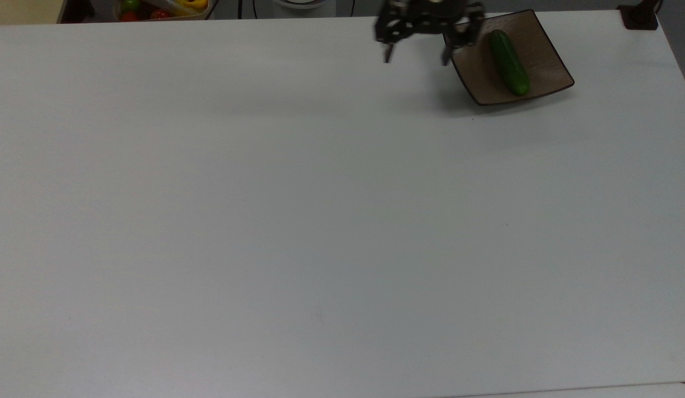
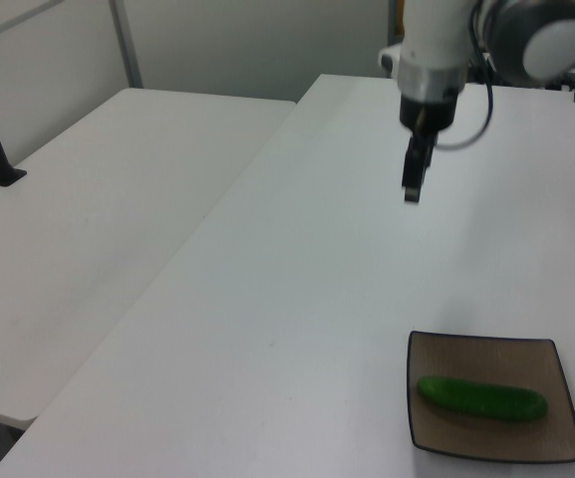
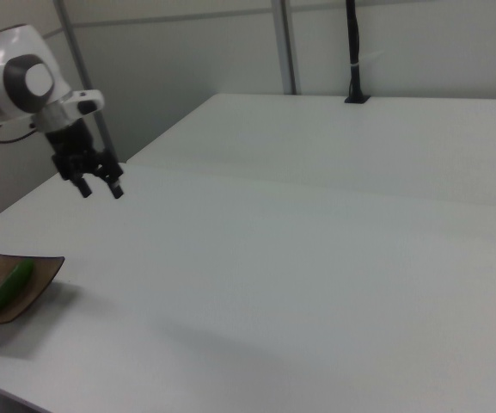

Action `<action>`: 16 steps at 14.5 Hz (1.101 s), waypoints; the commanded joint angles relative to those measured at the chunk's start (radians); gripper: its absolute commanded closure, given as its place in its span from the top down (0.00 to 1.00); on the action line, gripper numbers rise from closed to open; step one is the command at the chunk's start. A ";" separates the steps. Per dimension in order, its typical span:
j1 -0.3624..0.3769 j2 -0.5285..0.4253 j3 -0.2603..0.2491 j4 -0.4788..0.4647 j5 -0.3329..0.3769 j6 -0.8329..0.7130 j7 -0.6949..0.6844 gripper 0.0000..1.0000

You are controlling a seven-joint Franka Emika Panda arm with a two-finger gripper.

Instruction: Cucumber placed on a ceramic plate

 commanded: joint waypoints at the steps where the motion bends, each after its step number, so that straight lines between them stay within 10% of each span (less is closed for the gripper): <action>1: -0.072 -0.082 -0.084 -0.024 0.109 -0.021 -0.124 1.00; 16: -0.280 -0.152 -0.147 -0.021 0.189 -0.084 -0.260 1.00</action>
